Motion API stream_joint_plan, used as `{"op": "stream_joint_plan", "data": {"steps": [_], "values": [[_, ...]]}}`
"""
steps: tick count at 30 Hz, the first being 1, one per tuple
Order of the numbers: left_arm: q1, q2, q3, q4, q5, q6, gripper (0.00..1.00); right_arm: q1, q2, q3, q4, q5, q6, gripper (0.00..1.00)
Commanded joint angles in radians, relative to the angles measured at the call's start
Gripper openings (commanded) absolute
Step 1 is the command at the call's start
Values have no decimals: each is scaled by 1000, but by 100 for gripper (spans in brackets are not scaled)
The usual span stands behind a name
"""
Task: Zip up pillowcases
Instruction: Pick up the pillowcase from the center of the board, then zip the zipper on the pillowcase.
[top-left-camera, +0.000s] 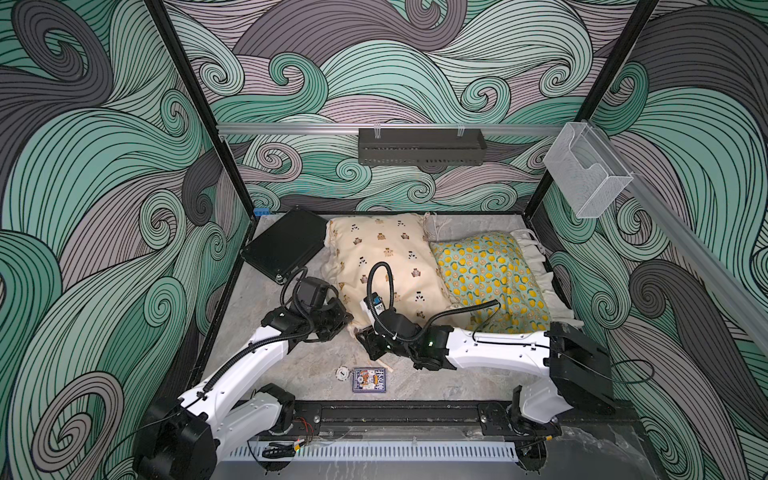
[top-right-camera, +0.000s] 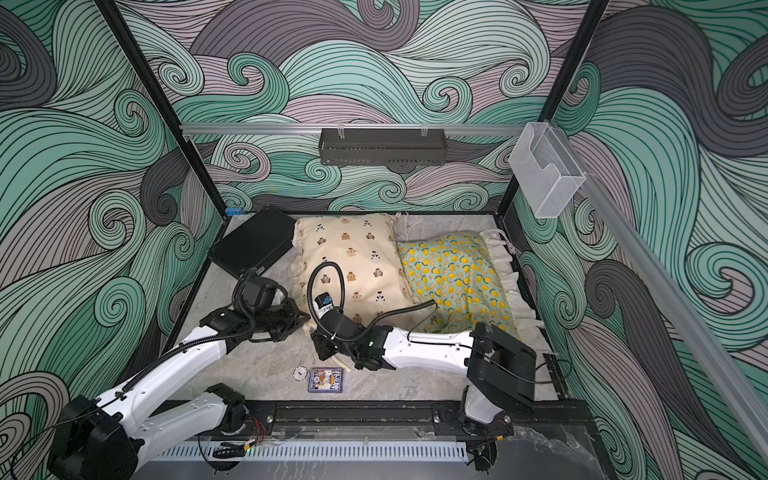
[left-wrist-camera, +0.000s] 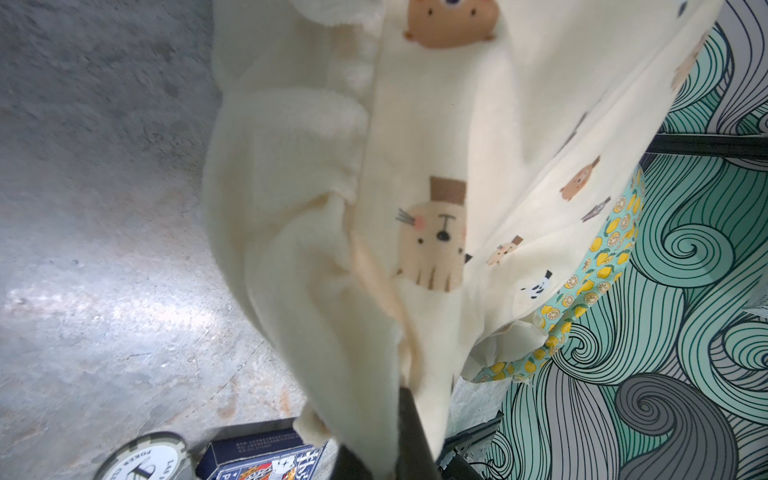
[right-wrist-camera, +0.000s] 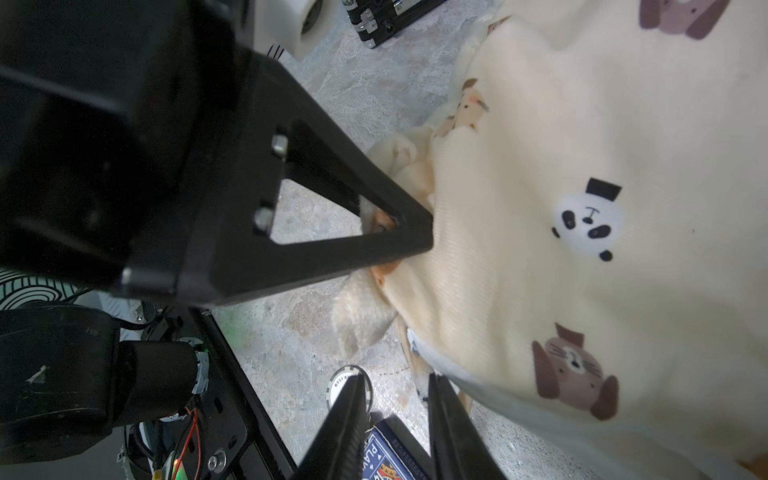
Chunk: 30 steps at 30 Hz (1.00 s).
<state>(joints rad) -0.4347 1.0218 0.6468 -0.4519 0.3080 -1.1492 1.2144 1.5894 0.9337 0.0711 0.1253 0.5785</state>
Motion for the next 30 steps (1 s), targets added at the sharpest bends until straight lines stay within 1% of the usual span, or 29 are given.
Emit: {"op": "stream_joint_plan", "data": {"steps": [1,14,21,30], "values": [[-4,-7,45,-4,20,-6,0,5,23,8,32,26,-12,31],[-4,-4,57,0,38,2,0,5,62,12,72,58,-45,30],[-4,-4,57,1,42,5,0,5,69,7,77,117,-57,27],[-4,-5,60,-2,48,11,0,5,58,-10,94,159,-81,26]]}}
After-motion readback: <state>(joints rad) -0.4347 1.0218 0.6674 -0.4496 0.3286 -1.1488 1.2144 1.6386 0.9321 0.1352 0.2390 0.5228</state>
